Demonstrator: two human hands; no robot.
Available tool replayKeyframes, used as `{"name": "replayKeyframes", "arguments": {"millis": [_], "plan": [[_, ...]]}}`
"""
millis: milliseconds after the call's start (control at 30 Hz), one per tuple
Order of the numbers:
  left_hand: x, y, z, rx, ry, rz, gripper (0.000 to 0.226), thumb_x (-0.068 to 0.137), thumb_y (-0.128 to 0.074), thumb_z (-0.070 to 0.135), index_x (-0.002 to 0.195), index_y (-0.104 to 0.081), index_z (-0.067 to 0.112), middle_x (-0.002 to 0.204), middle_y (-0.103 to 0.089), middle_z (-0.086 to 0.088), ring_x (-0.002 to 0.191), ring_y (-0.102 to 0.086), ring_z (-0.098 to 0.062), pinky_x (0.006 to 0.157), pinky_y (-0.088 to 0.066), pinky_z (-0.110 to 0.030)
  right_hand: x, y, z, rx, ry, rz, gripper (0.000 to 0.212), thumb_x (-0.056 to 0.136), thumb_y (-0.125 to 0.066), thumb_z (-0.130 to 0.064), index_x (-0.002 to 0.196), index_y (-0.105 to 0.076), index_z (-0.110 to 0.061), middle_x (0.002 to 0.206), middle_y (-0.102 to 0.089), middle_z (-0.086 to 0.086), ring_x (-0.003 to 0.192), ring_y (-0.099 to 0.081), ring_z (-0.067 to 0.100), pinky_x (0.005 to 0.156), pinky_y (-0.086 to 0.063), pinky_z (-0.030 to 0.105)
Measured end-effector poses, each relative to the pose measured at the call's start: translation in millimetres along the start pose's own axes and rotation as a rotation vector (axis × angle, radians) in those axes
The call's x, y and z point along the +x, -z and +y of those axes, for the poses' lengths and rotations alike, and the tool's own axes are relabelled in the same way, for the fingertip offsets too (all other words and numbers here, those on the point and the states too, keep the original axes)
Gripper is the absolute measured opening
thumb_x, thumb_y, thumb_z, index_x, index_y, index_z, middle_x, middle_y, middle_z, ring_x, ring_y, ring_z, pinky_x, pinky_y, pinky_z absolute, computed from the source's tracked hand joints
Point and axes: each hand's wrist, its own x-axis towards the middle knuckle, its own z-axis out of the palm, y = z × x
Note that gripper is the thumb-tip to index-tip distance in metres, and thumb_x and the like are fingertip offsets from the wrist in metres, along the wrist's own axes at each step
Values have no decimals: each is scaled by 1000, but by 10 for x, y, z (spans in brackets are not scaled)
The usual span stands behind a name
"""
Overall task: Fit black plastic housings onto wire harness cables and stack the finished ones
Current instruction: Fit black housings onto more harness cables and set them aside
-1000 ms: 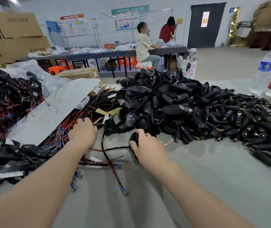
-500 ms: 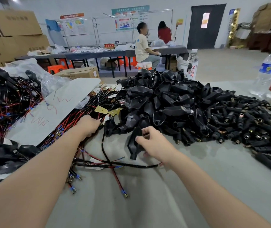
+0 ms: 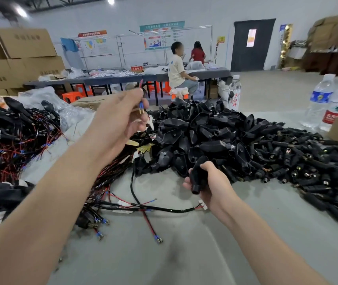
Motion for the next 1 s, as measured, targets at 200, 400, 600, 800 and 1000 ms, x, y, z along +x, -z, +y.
{"name": "replayKeyframes", "arguments": {"millis": [200, 400, 600, 800, 1000], "plan": [[-791, -270, -590, -213, 302, 133, 14, 96, -60, 22, 84, -62, 14, 69, -63, 3, 55, -57, -6, 47, -46, -21, -365, 349, 28, 64, -57, -35, 31, 99, -43, -15, 118, -59, 5, 90, -74, 12, 63, -72, 19, 51, -50, 28], [-1326, -814, -1274, -244, 567, 98, 24, 99, -51, 5, 74, -53, 7, 58, -58, -2, 42, -49, -10, 38, -36, -20, -642, 739, 96, 57, -75, -117, 32, 99, -40, -15, 109, -62, 6, 90, -69, 15, 70, -68, 19, 56, -54, 27], [-1386, -1093, -1521, -43, 452, -66, 11, 100, -49, 3, 92, -56, 5, 72, -70, -7, 57, -60, -18, 50, -45, -27, -736, 1048, 155, -27, -101, -194, 34, 99, -39, -28, 112, -55, -1, 89, -63, 14, 76, -54, 25, 65, -40, 29], [-1353, -1139, -1744, 151, 276, -164, 5, 97, -56, 4, 94, -59, 7, 67, -65, -3, 57, -58, -15, 48, -45, -24, -739, 1238, 144, -61, -26, -284, 45, 106, -39, -32, 118, -62, 4, 90, -62, 14, 74, -56, 17, 64, -47, 24], [-1359, -1144, -1757, 208, 252, -264, 10, 86, -59, 21, 90, -61, 12, 65, -67, -1, 52, -53, -13, 44, -40, -21, -668, 1172, 134, -21, -32, -311, 41, 105, -36, -22, 125, -54, 9, 98, -63, 18, 72, -56, 24, 66, -47, 30]]}}
